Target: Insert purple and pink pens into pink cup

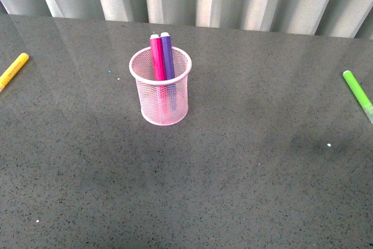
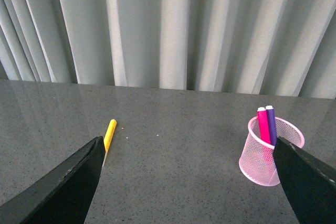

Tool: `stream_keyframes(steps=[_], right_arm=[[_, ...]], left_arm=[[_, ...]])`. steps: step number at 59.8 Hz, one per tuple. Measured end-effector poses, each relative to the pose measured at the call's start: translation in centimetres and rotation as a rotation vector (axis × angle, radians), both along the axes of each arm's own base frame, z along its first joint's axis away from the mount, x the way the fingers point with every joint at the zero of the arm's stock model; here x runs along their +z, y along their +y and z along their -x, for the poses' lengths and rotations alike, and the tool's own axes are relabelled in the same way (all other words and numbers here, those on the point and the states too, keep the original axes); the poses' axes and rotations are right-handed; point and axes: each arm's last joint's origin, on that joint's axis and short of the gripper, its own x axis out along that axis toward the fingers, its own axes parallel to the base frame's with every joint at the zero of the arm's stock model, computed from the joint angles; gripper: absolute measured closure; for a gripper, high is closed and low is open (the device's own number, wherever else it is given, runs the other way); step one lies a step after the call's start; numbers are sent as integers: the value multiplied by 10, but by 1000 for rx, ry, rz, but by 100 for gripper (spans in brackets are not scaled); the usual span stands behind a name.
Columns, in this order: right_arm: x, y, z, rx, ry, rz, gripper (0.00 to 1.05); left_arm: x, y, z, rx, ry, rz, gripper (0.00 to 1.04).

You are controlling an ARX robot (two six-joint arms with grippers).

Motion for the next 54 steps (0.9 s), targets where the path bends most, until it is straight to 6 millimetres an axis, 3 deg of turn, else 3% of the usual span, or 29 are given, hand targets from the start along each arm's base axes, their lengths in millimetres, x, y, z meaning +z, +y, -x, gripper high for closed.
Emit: stream_keyframes(steps=[36,52,54], right_arm=[[-4,0,21,0,9,-1,101],[-4,0,22,0,6,0,102],[-4,0,22,0,6,0,96]], left_arm=[[0,0,0,0,0,0,7],[0,0,0,0,0,0,7],[0,0,0,0,0,0,7]])
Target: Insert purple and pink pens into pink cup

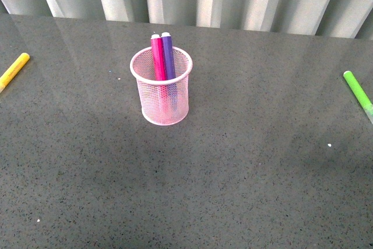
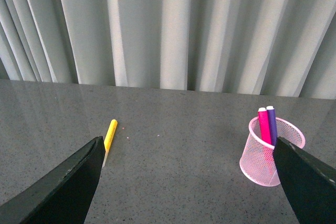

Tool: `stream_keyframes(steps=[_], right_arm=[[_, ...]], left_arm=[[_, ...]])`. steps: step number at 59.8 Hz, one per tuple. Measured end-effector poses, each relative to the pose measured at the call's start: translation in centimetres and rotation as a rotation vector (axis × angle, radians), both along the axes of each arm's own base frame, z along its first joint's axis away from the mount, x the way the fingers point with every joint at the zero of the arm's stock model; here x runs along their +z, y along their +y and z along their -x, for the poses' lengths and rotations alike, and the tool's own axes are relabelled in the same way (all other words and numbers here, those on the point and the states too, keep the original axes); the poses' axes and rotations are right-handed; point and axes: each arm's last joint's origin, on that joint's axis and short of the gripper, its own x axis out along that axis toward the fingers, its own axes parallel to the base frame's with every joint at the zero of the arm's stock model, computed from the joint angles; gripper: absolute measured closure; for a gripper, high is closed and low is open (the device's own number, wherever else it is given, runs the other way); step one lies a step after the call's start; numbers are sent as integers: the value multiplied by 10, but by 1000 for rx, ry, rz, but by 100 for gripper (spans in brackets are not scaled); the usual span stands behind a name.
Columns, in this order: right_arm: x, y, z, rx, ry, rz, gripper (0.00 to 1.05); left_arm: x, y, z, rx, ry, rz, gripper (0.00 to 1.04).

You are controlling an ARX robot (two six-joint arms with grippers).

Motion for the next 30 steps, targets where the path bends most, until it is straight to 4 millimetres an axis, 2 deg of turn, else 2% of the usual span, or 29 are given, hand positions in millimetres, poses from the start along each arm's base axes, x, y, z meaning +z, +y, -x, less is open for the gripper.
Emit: stream_keyframes(steps=[20,27,30], right_arm=[[0,0,0,0,0,0,37],[0,0,0,0,0,-1,6],[0,0,0,0,0,-1,6]], left_arm=[[0,0,0,0,0,0,7],[0,0,0,0,0,0,7],[0,0,0,0,0,0,7]])
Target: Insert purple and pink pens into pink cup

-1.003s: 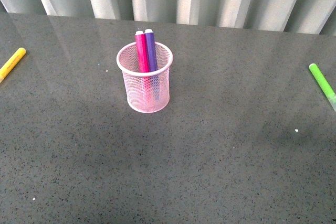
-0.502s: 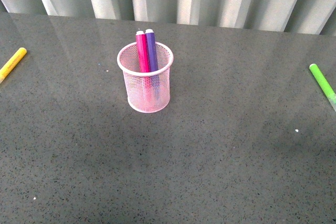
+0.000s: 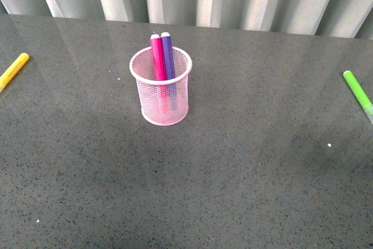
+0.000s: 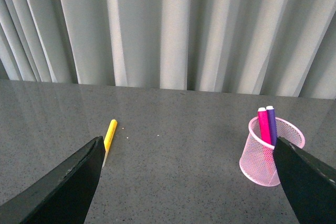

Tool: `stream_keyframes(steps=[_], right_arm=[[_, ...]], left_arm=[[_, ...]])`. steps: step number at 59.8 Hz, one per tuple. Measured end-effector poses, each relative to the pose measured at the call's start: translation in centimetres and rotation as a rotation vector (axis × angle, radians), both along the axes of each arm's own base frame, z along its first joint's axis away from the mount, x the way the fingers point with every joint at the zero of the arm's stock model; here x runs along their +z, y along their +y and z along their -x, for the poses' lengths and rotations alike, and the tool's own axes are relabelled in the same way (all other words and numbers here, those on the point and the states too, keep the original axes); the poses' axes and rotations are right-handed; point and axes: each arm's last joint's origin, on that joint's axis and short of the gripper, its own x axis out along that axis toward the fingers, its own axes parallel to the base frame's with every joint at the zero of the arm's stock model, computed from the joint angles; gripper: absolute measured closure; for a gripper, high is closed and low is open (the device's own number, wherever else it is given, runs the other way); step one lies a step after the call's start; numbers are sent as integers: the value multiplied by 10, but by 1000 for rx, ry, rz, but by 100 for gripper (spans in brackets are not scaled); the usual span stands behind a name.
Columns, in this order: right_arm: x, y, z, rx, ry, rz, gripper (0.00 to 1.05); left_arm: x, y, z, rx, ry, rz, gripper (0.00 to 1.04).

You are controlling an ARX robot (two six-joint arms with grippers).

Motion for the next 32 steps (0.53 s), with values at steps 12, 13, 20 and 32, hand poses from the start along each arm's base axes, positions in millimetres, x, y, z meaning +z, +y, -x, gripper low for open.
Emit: stream_keyframes(steps=[12,13,20,32], right_arm=[[0,0,0,0,0,0,7],[0,0,0,0,0,0,7],[0,0,0,0,0,0,7],[0,0,0,0,0,0,7]], left_arm=[[0,0,0,0,0,0,7],[0,0,0,0,0,0,7],[0,0,0,0,0,0,7],[0,0,0,0,0,0,7]])
